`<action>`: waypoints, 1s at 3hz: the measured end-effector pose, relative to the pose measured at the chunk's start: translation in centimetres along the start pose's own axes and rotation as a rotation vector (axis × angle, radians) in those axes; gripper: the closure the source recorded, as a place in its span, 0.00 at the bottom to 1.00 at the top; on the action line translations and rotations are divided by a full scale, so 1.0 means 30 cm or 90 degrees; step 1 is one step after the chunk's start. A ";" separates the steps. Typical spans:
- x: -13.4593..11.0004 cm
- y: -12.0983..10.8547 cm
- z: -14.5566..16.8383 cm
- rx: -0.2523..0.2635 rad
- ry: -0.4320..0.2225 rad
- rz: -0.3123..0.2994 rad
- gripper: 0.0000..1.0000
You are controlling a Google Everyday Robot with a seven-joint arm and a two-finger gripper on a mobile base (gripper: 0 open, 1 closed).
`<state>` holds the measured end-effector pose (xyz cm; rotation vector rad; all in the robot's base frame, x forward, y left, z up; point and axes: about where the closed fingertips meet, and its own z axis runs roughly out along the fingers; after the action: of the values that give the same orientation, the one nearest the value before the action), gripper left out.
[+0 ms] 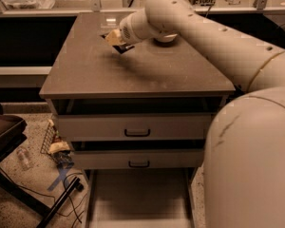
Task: Place rxbar chocolate into bottom drawer
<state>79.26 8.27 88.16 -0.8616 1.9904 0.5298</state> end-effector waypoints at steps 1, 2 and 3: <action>0.051 -0.030 -0.090 0.016 -0.001 0.030 1.00; 0.118 -0.017 -0.171 0.029 -0.007 0.069 1.00; 0.238 0.049 -0.329 0.073 -0.032 0.129 1.00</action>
Offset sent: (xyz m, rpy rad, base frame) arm -0.0899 -0.0803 -0.0455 0.0772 0.1326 -0.1682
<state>70.02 0.25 87.32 -0.5745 2.0517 0.5403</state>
